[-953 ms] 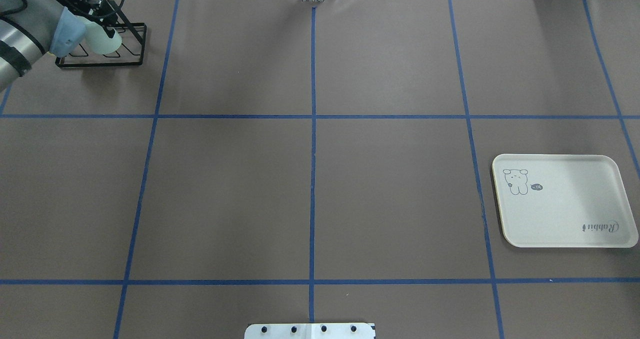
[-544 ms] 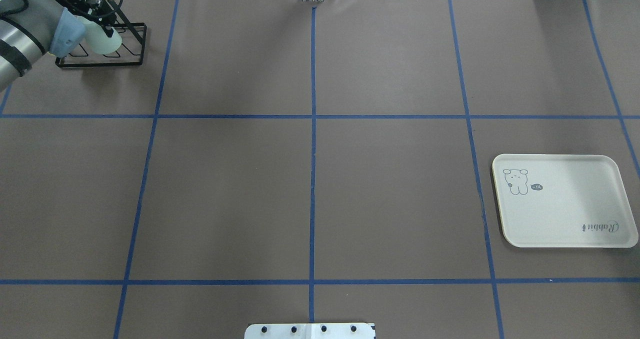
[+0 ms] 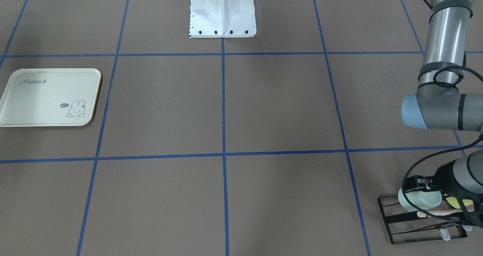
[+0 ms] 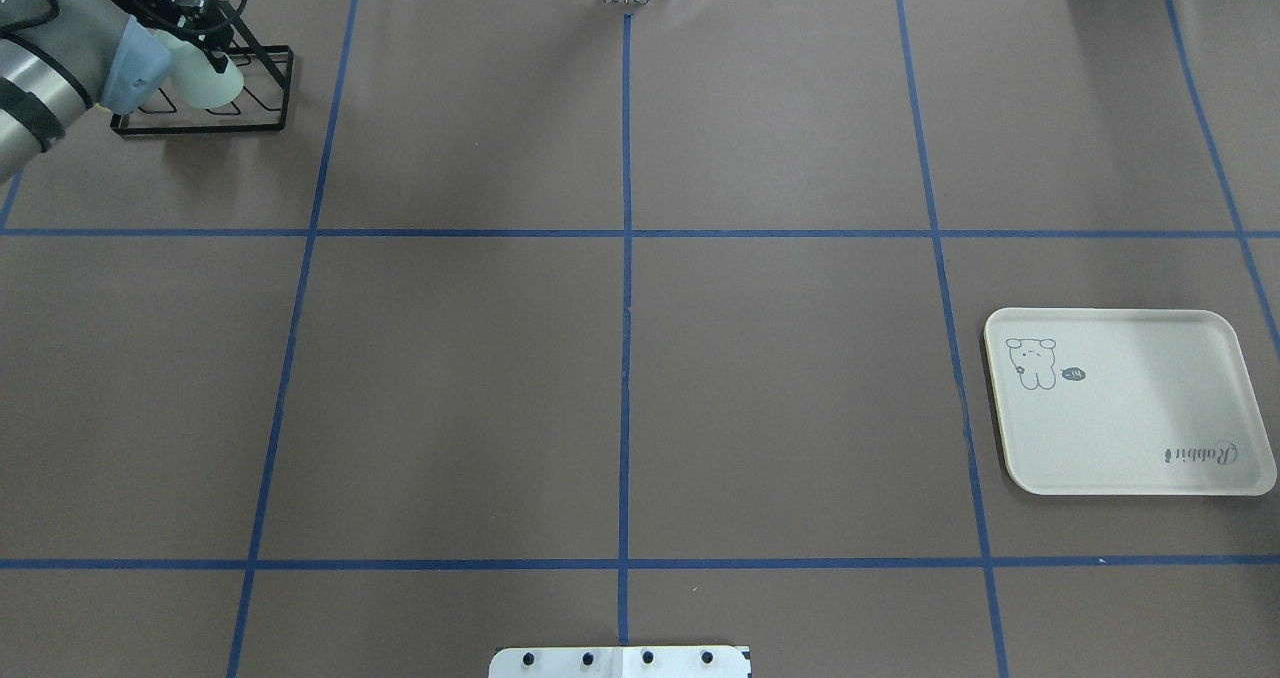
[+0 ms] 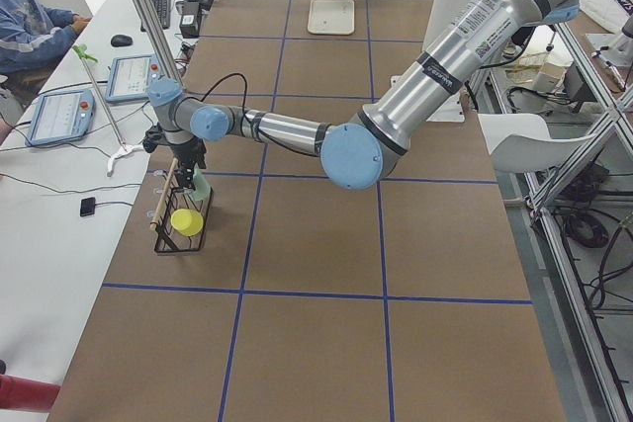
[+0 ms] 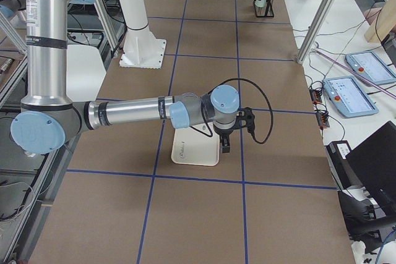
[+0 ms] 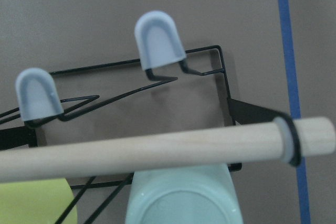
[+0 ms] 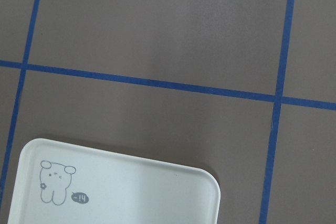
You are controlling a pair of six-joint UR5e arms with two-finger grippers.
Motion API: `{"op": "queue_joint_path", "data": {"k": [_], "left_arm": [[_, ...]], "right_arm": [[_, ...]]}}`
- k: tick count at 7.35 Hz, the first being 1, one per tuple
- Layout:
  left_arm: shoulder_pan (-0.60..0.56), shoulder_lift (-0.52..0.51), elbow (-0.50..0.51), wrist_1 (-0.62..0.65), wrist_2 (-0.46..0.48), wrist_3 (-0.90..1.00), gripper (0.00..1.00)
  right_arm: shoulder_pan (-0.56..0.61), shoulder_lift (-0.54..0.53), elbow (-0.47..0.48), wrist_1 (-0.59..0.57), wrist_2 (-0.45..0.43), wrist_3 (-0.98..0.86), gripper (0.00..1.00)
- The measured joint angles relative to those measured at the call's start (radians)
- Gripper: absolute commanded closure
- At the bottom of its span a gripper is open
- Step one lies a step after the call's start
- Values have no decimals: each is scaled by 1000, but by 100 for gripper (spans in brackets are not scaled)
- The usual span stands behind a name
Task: Left arm grabs green cup and hands to right arm on tray
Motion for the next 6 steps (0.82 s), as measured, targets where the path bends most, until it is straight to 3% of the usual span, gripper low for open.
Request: {"op": "queue_joint_path", "data": {"k": [6], "left_arm": [[-7, -9, 0, -12, 41, 0, 15]], "right_arm": [[0, -4, 1, 1, 12, -2, 0]]}}
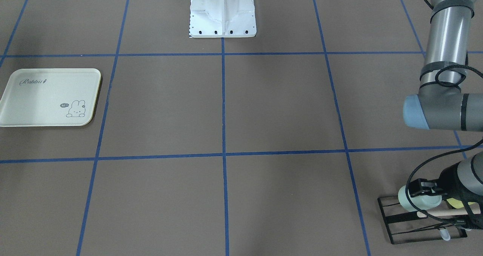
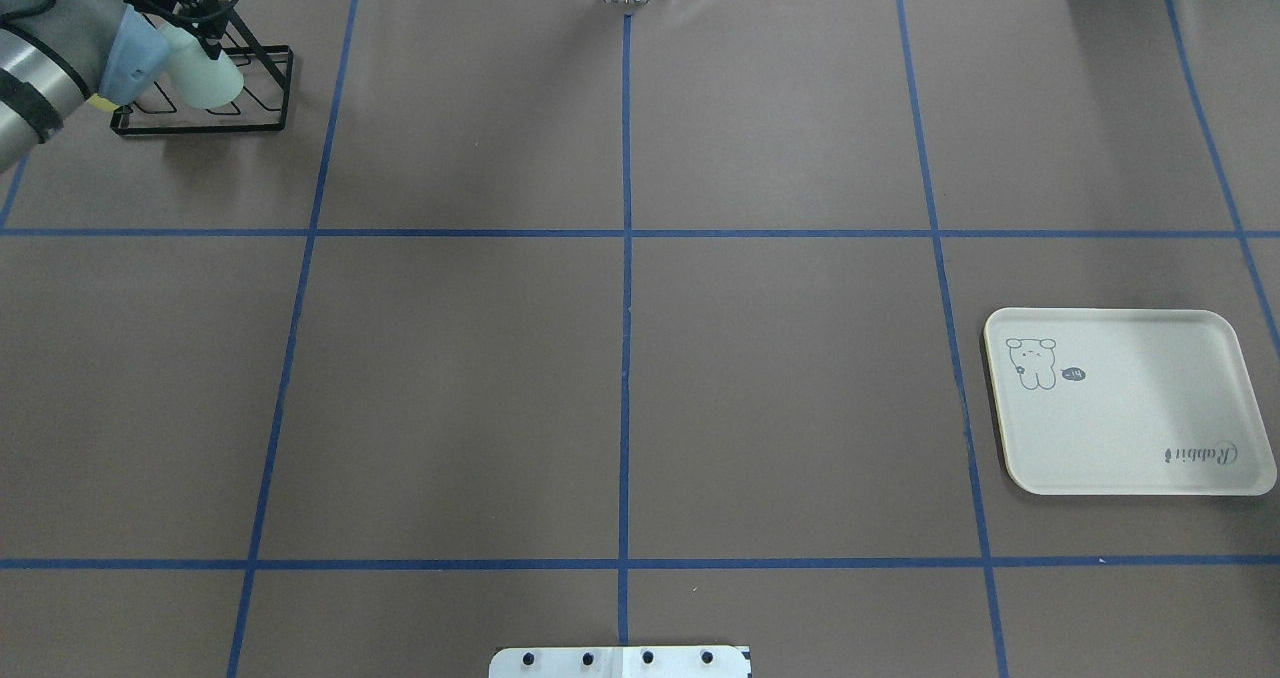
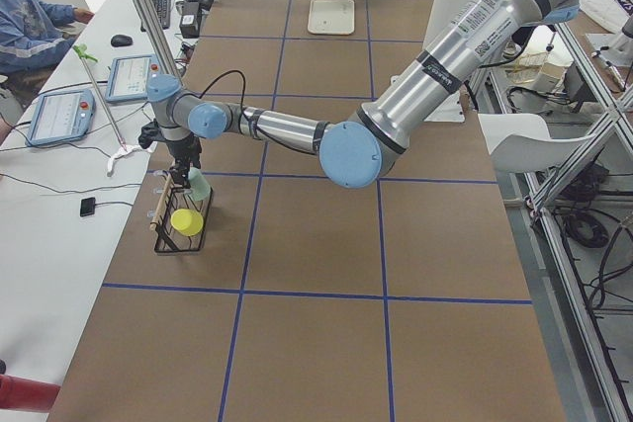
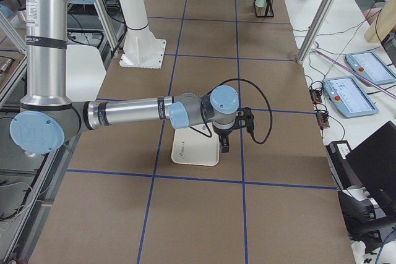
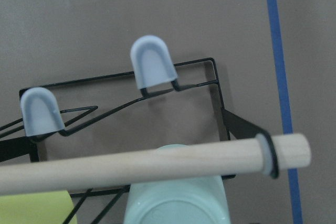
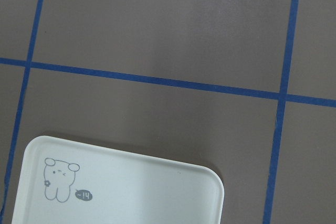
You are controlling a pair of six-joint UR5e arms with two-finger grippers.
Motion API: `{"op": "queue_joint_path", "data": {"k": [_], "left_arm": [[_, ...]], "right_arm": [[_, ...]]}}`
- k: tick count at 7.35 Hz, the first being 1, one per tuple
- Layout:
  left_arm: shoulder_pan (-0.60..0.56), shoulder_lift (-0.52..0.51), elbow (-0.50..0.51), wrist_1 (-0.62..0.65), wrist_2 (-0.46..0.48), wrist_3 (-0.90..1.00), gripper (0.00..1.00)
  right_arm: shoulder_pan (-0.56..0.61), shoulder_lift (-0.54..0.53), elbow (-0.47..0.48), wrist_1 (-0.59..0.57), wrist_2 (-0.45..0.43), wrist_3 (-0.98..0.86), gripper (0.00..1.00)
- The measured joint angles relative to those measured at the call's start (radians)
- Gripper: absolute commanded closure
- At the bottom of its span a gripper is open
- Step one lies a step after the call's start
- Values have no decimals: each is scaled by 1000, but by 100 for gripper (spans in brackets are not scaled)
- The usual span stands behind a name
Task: Left arm grabs green cup and hands to right arm on tray
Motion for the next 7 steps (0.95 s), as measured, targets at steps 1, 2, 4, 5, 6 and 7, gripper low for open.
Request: {"op": "queue_joint_path", "data": {"k": [1, 2, 4, 5, 6, 7], "left_arm": [[0, 0, 0, -2, 7, 0, 15], [0, 0, 0, -6, 10, -2, 29], [0, -4, 0, -12, 10, -28, 100], [-3, -6, -5, -13, 10, -36, 100], [-14, -6, -25, -10, 8, -39, 100], [-44, -4, -63, 7, -4, -37, 100]], "right_arm": [[0, 0, 0, -1, 0, 0, 0], [0, 0, -1, -1, 0, 0, 0], [-1, 0, -1, -1, 0, -1, 0], [-3, 0, -1, -1, 0, -1, 0], [-5, 0, -1, -1, 0, 0, 0], [-7, 0, -1, -1, 1, 1, 0]]}}
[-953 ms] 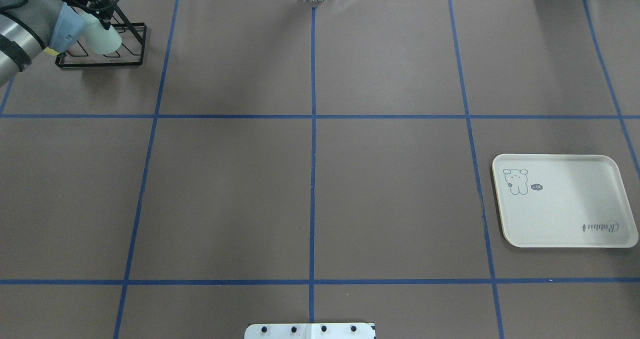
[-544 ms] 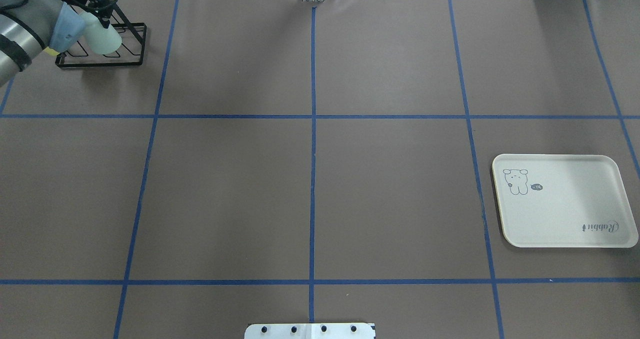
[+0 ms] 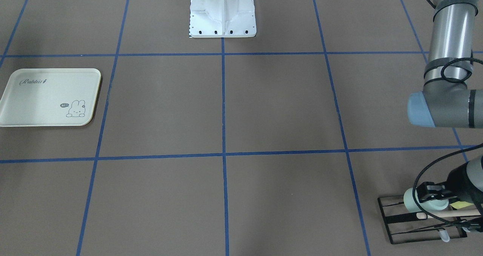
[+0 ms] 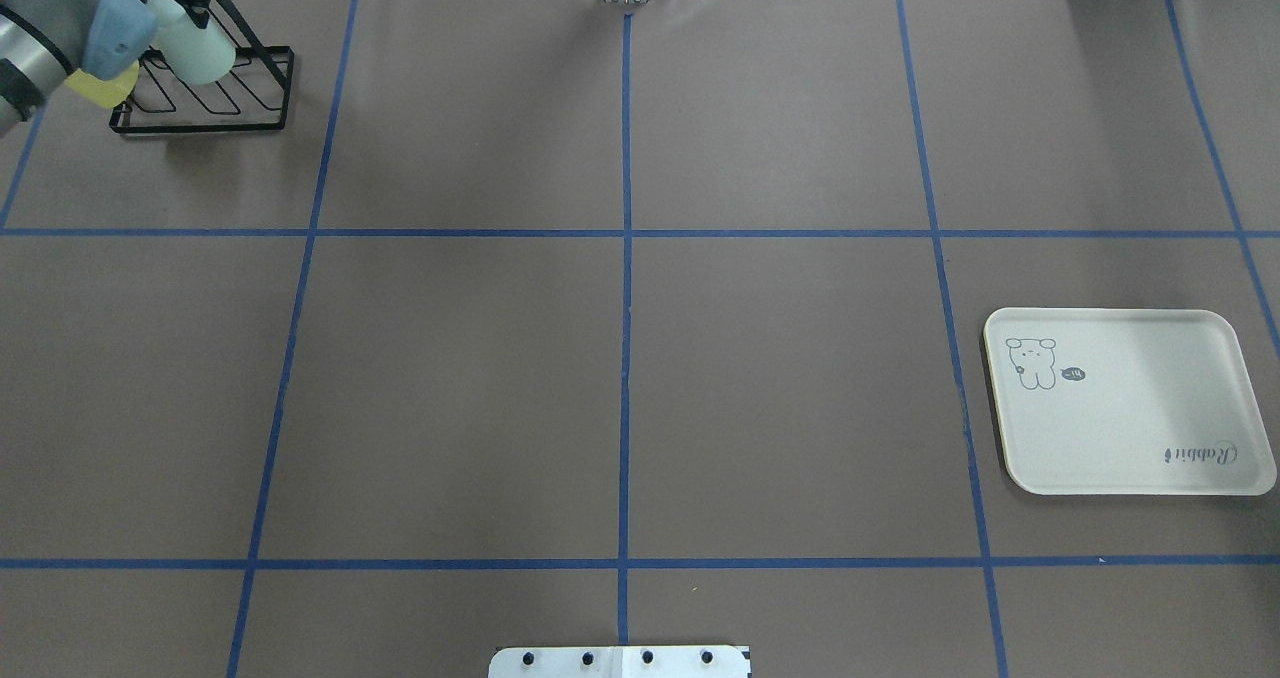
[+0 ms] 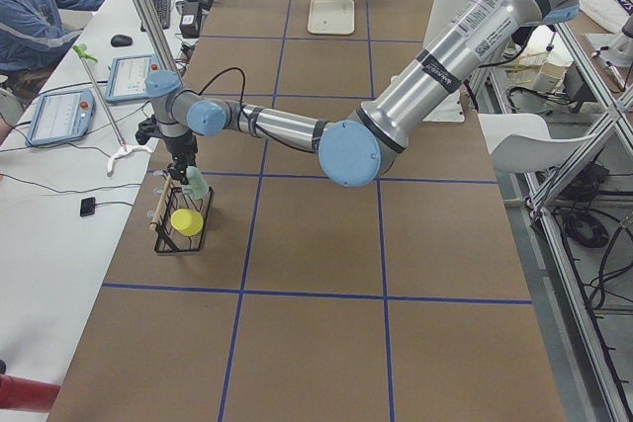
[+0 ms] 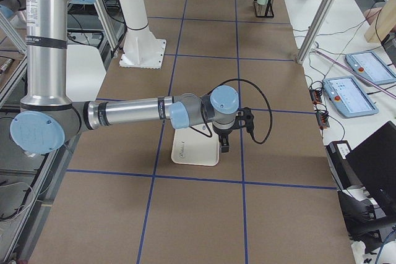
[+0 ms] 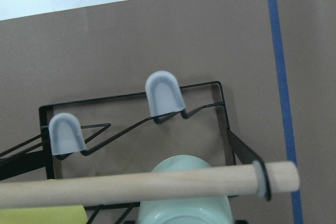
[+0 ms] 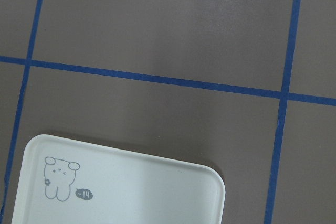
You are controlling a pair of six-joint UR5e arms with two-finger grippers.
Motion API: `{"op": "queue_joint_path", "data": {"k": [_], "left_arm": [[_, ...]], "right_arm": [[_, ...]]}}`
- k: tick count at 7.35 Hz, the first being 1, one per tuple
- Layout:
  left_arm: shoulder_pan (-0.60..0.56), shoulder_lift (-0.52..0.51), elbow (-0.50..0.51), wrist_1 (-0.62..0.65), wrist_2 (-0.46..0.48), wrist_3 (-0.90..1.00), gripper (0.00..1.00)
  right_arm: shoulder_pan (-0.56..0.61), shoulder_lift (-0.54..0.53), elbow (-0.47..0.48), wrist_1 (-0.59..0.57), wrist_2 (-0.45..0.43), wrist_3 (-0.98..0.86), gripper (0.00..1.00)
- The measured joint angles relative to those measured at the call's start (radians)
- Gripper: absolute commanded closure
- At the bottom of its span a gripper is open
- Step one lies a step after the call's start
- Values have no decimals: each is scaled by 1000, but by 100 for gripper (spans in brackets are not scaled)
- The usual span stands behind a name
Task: Left arm grabs green cup and hands to right arm on tray
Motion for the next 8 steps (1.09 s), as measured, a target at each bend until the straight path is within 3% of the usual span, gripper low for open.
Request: {"op": "queue_joint_path", "data": {"k": [3, 6, 8], "left_arm": [[-60, 14, -152, 135, -55, 7, 100], [-59, 46, -379, 334, -68, -10, 100], [-32, 49, -512, 386, -138, -189, 100]], "right_arm": [[-6, 0, 2, 2, 6, 2, 0], [-23, 7, 6, 7, 9, 12, 0], [-54, 55, 9, 8, 19, 78, 0]]}}
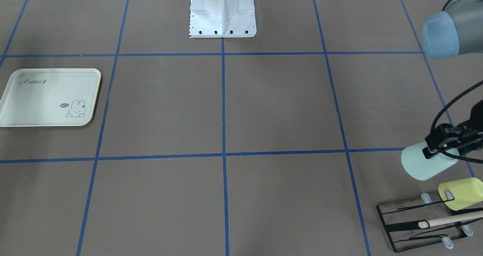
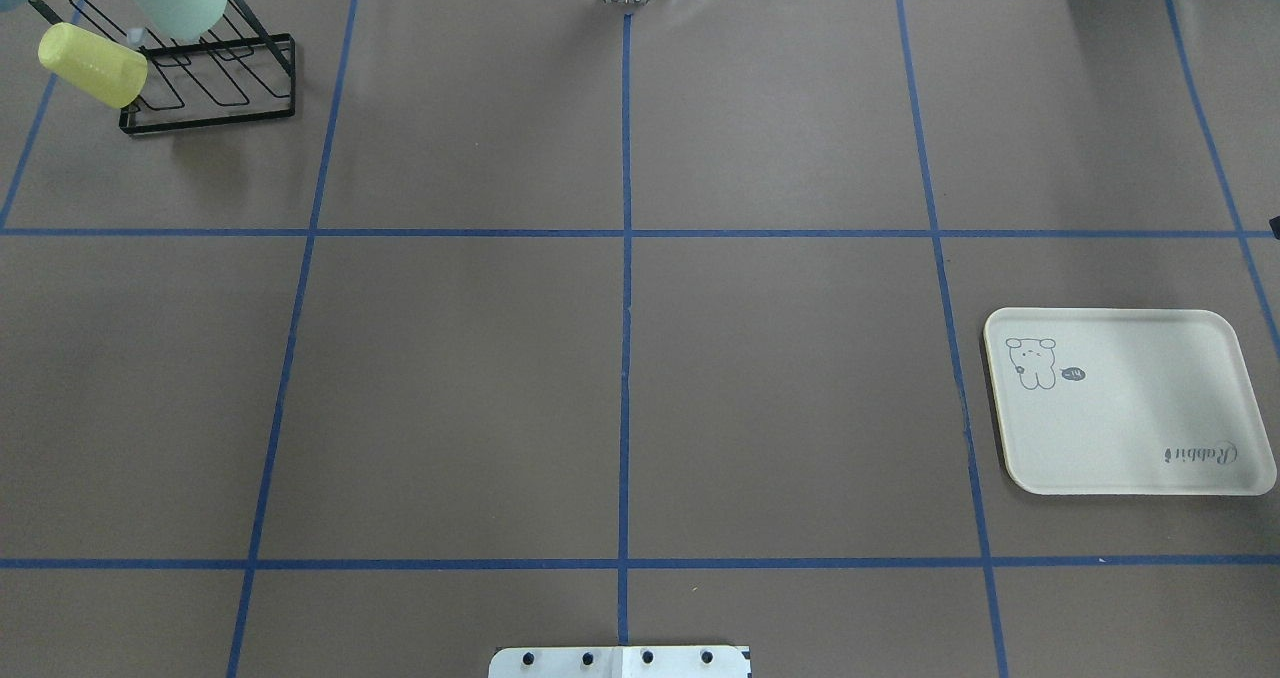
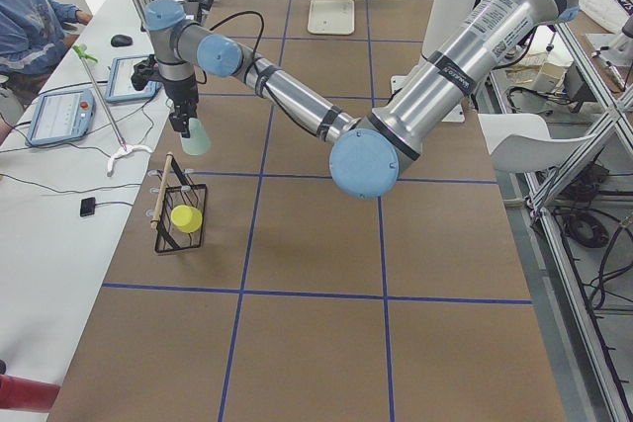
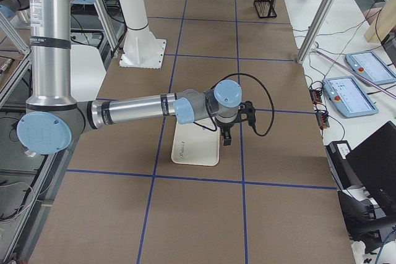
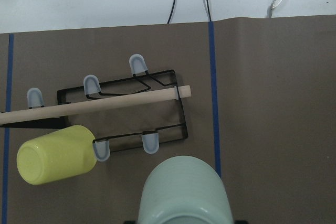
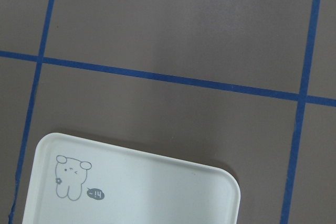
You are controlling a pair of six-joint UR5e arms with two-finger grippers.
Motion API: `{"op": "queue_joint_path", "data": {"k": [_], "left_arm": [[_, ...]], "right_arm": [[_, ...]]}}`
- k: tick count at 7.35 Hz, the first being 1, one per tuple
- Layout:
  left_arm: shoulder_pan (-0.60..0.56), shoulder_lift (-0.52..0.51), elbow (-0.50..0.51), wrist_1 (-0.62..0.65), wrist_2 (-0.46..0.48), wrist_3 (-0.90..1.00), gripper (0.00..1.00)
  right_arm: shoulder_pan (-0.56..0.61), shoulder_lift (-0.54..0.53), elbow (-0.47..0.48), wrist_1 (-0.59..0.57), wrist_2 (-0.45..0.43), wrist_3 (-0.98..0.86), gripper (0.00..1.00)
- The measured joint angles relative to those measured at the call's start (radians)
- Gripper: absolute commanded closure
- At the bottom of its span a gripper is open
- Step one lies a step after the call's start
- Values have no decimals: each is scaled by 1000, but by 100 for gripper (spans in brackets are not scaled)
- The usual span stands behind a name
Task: Left arm grabs green cup and hands to right arm on tray
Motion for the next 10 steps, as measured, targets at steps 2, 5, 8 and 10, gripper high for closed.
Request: {"op": "queue_joint_path", "data": {"k": [2, 5, 8, 10], "left_arm": [[121, -1, -163, -24, -28, -343, 100], [284, -3, -254, -385, -30, -934, 100], [375, -5, -259, -802, -27, -1341, 100], [424, -7, -256, -994, -15, -1487, 100]], "right_arm": [[-67, 89, 1, 61, 1, 166, 0], [-246, 185, 1, 403, -78, 712, 0], [-347, 230, 4, 742, -94, 1165, 0], [-367, 244, 1, 997, -75, 1429, 1]]}}
